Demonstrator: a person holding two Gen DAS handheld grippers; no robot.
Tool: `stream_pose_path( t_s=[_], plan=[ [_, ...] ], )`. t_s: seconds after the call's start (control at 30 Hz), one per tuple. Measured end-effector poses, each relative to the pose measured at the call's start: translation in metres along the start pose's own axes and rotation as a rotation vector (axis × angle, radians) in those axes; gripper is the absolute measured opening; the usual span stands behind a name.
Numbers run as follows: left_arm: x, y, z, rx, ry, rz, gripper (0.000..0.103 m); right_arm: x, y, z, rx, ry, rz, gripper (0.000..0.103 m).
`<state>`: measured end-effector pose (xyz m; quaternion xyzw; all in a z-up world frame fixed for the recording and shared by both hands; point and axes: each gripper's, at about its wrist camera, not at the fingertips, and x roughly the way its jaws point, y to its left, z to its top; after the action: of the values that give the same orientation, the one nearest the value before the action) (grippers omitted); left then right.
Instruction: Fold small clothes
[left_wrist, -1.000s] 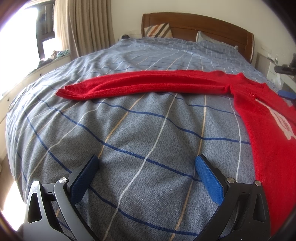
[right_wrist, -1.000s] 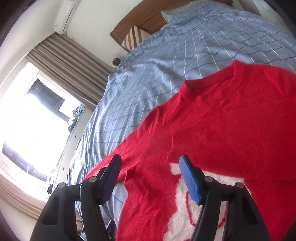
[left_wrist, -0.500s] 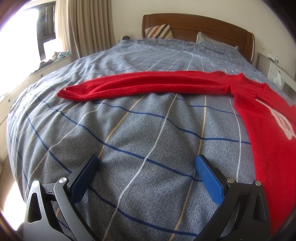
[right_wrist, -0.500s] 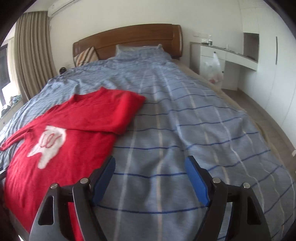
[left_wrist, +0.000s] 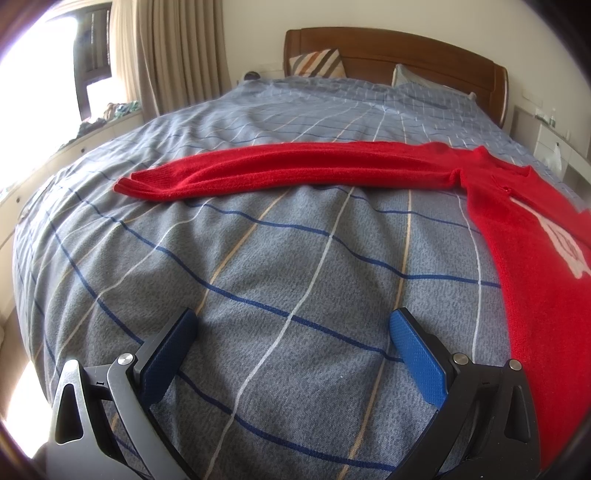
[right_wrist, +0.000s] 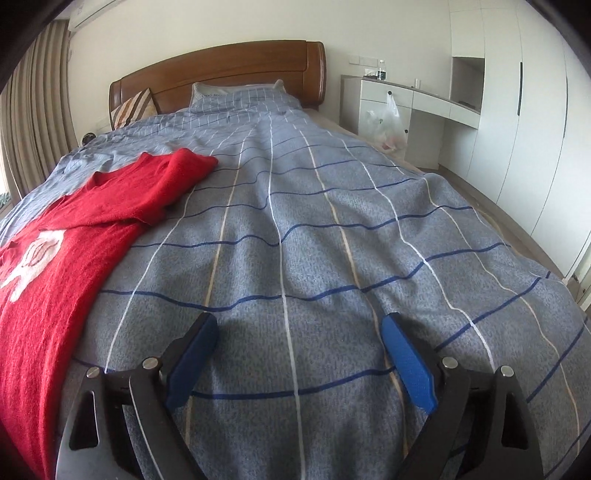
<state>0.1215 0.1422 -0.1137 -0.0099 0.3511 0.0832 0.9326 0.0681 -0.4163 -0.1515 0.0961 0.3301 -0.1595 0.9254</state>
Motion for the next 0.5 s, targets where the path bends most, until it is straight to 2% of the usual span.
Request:
stream_pose_path(
  t_s=[0.33, 0.5],
  plan=[
    [-0.0030, -0.0059, -0.0042, 0.025, -0.016, 0.025, 0.103, 0.0021, -0.0023, -0.0015, 0.012, 0.008, 0.017, 0.091],
    [0.0000, -0.0018, -0.0018, 0.033, 0.000, 0.002, 0.103, 0.0025, -0.0020, -0.0015, 0.011, 0.010, 0.017, 0.091]
  ],
)
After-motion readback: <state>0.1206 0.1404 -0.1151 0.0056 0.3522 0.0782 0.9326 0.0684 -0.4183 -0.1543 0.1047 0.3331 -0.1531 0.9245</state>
